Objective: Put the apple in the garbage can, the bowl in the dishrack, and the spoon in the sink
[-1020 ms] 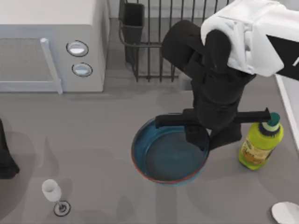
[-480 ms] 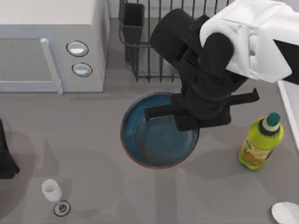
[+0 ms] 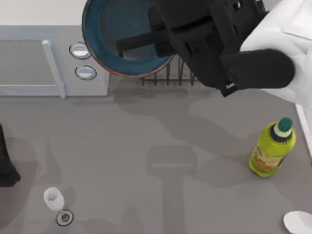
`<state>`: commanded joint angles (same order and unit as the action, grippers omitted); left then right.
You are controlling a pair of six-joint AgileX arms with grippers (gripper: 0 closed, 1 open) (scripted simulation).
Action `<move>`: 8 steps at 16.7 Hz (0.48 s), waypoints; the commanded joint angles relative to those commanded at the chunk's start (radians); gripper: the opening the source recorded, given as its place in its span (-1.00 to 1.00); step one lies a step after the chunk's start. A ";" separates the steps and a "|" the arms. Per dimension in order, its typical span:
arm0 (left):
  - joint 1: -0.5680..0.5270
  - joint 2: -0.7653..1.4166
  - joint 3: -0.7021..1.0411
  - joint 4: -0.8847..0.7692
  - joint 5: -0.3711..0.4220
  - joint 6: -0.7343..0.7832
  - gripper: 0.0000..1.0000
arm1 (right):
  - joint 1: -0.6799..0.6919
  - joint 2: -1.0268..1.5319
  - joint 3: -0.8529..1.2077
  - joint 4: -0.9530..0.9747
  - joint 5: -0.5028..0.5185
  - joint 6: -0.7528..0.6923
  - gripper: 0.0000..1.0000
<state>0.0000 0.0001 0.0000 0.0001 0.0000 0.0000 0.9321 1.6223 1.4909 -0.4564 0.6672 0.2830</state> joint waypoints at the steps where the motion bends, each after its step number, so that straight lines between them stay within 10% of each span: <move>1: 0.000 0.000 0.000 0.000 0.000 0.000 1.00 | 0.018 -0.029 -0.008 0.082 0.070 -0.042 -1.00; 8: 0.000 0.000 0.000 0.000 0.000 0.000 1.00 | 0.103 -0.177 -0.052 0.426 0.387 -0.246 -1.00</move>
<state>0.0000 0.0001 0.0000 0.0001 0.0000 0.0000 1.0356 1.4450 1.4386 -0.0304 1.0546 0.0366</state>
